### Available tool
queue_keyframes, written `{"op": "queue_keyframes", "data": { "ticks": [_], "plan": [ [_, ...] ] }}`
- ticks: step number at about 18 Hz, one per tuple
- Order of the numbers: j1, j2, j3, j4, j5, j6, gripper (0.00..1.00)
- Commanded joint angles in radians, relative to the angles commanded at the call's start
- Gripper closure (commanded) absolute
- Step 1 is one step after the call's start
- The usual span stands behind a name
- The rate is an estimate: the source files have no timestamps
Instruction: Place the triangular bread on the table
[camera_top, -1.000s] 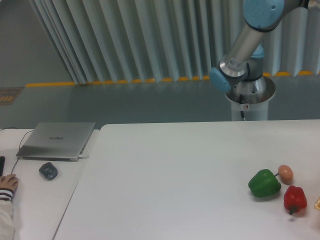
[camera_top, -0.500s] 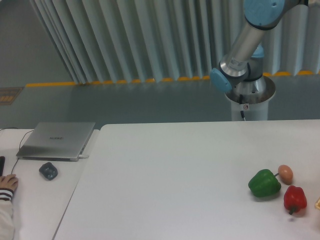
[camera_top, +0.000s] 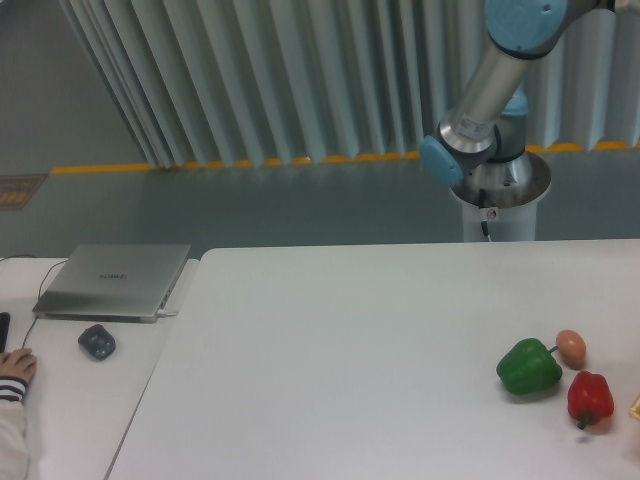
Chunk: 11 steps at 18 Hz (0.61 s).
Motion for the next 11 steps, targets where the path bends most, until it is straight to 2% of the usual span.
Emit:
{"op": "queue_keyframes", "data": {
  "ticks": [6,11],
  "plan": [
    [-0.037,0.032,-0.008,-0.074,-0.038,0.017,0.81],
    [-0.091,0.069,-0.034,-0.184,-0.043,0.067,0.82]
  ]
}}
